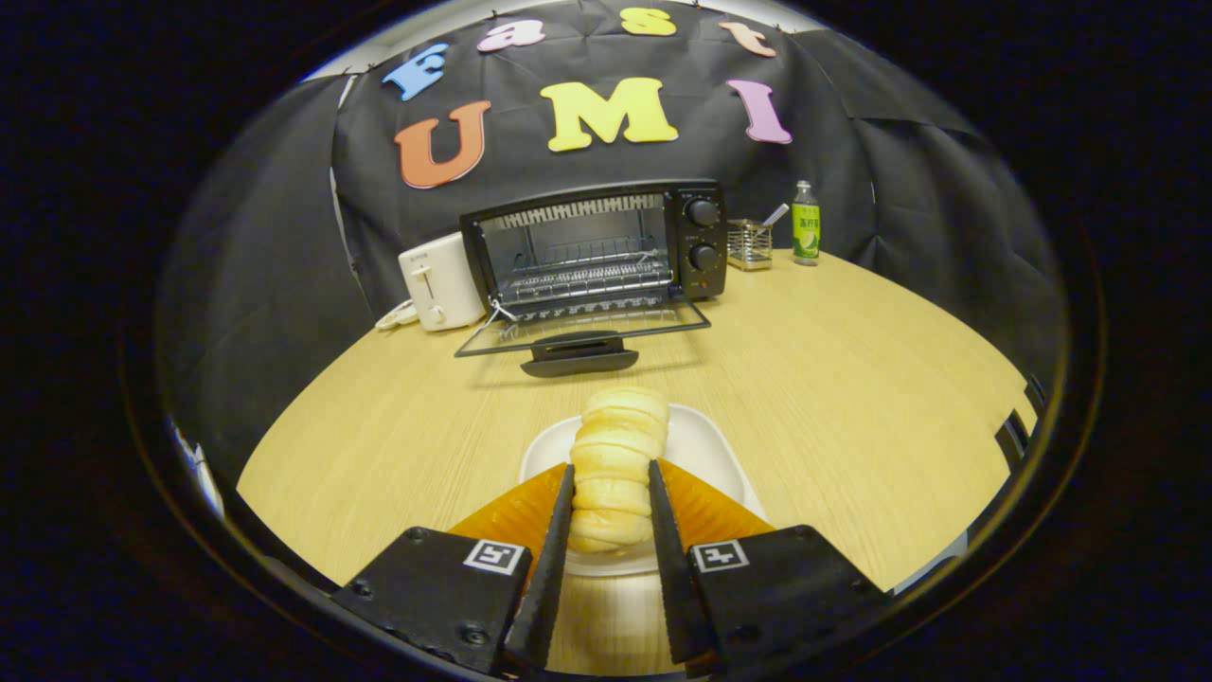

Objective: Open the toaster oven, put the food inside, and close the toaster oven door.

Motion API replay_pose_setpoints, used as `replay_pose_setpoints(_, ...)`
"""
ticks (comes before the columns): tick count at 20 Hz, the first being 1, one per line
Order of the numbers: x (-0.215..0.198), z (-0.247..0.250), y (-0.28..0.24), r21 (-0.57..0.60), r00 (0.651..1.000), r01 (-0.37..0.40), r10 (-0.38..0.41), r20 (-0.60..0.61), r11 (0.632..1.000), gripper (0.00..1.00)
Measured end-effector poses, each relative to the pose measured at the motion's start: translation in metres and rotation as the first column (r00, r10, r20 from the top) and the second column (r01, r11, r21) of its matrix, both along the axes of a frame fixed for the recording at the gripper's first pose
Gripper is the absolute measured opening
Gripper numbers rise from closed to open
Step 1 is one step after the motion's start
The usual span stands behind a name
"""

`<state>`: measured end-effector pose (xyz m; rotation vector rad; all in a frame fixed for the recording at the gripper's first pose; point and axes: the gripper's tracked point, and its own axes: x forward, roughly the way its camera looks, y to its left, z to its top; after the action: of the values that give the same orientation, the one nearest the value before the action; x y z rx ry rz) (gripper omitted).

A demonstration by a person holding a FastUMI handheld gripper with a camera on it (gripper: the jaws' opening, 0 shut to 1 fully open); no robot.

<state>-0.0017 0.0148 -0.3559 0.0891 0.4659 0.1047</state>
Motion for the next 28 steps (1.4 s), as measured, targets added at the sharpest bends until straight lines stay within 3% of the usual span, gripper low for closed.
replay_pose_setpoints(6, 0.019, 0.045, 0.003, -0.017, 0.993, -0.006, 0.008, 0.114, 1.000, 0.51)
replay_pose_setpoints(15, 0.130, 0.095, 0.020, -0.008, 0.987, -0.033, 0.033, 0.159, 0.999, 0.51)
replay_pose_setpoints(21, 0.187, 0.089, 0.047, 0.010, 0.992, -0.092, 0.091, 0.091, 0.996, 0.51)
replay_pose_setpoints(28, 0.278, 0.084, 0.062, 0.117, 1.000, -0.014, 0.013, 0.008, 0.993, 0.51)
